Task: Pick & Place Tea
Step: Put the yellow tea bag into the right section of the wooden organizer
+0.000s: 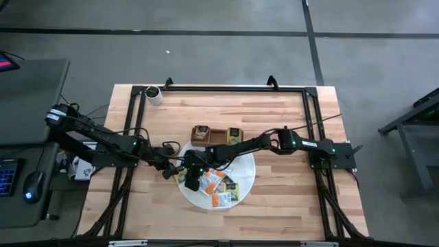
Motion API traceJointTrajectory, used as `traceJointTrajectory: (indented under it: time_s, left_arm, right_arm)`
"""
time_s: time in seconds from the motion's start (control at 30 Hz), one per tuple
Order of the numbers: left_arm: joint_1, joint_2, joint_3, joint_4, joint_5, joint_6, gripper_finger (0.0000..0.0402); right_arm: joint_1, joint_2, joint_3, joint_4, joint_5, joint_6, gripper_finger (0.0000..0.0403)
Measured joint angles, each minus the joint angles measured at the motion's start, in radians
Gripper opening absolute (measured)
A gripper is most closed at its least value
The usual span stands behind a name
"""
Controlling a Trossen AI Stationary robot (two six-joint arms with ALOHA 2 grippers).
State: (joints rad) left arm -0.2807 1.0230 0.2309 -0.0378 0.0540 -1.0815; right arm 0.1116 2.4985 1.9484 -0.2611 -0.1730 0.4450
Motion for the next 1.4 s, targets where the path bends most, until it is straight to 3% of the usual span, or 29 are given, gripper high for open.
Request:
traceJointTrajectory:
  time_s: [0.5, 1.17, 1.4]
  left_arm:
    - [-0.001, -0.001, -0.001, 0.037, 0.071, 0.013, 0.0005]
    - [-0.001, -0.021, 0.001, 0.039, 0.085, 0.112, 0.0000]
    - [-0.001, -0.021, 0.003, 0.040, 0.066, 0.143, 0.0000]
  right_arm:
    - [0.000, 0.000, 0.000, 0.000, -0.002, 0.000, 0.0000]
    - [0.000, -0.008, 0.000, 0.015, -0.024, 0.026, 0.0002]
    - [-0.009, -0.051, -0.002, -0.019, -0.035, 0.021, 0.0025]
